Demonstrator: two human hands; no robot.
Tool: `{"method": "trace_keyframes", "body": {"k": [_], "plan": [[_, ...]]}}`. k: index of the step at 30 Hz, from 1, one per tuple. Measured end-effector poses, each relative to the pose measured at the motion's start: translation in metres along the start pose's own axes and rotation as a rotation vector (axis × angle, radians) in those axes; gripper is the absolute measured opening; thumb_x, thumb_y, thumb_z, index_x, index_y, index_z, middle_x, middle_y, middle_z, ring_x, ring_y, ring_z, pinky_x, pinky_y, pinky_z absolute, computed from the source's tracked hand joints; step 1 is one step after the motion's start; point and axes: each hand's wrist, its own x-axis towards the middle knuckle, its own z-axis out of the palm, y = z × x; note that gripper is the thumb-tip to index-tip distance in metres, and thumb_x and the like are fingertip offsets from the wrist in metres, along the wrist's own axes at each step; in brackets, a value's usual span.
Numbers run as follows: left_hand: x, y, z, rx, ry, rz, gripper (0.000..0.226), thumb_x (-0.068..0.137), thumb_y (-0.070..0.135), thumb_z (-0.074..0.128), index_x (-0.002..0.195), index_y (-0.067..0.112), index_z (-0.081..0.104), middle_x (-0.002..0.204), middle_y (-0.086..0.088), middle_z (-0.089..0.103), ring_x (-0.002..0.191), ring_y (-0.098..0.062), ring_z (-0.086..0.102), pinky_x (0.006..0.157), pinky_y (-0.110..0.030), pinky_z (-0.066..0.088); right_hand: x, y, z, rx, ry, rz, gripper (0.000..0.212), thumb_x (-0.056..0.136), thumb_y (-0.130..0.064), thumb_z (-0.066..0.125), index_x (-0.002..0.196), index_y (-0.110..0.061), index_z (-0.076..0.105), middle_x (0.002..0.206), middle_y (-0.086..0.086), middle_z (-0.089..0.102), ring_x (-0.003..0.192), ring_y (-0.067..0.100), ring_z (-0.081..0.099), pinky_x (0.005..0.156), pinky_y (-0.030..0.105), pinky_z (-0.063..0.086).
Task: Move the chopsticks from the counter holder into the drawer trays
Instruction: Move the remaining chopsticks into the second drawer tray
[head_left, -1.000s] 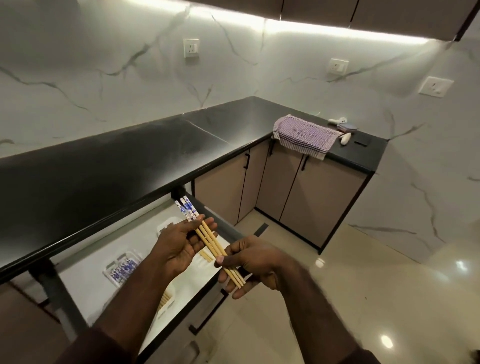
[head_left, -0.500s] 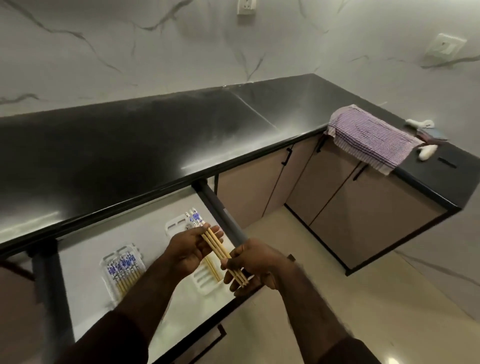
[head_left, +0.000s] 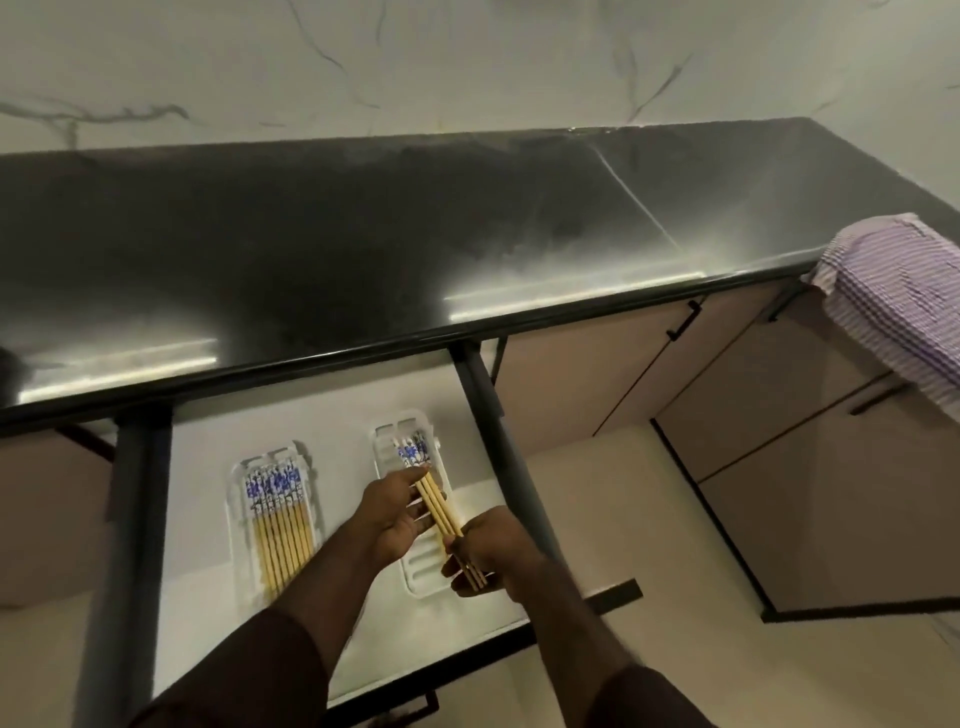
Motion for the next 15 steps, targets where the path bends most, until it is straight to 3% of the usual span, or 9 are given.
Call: {"method": "trace_keyframes", "body": {"k": [6, 9, 15], "plan": [[0.036, -0.001, 0.005, 0.057, 0.061, 0.008, 0.034, 0.094, 0.022, 0.059, 0.12, 0.001, 0.059, 0.104, -0.021, 0.064, 0.1, -0.037, 0.061, 0.095, -0.049, 0.05, 0.048, 0.006, 0.016, 0.006, 0.071, 0.011, 0.029, 0.092, -0.022, 0.068, 0.112, -0.001, 0.066, 0.081, 0.009, 0.074, 0.061, 0.018, 0.071, 0.061, 0.032, 0.063], [0.052, -0.004, 0.006, 0.08, 0.071, 0.01, 0.031, 0.094, 0.026, 0.059, 0.114, 0.002, 0.063, 0.09, -0.017, 0.064, 0.09, -0.033, 0.061, 0.089, -0.046, 0.052, 0.063, 0.006, 0.024, 0.012, 0.097, 0.013, 0.024, 0.093, -0.02, 0.066, 0.11, -0.003, 0.066, 0.081, 0.008, 0.073, 0.059, 0.016, 0.07, 0.056, 0.027, 0.061], [0.069, -0.013, 0.004, 0.18, 0.096, 0.049, 0.027, 0.098, 0.023, 0.049, 0.116, 0.007, 0.062, 0.093, -0.013, 0.066, 0.087, -0.025, 0.063, 0.073, -0.033, 0.053, 0.083, 0.012, 0.043, 0.006, 0.155, 0.012, 0.019, 0.093, -0.02, 0.065, 0.107, -0.007, 0.064, 0.083, 0.009, 0.074, 0.061, 0.018, 0.071, 0.063, 0.033, 0.063]]}}
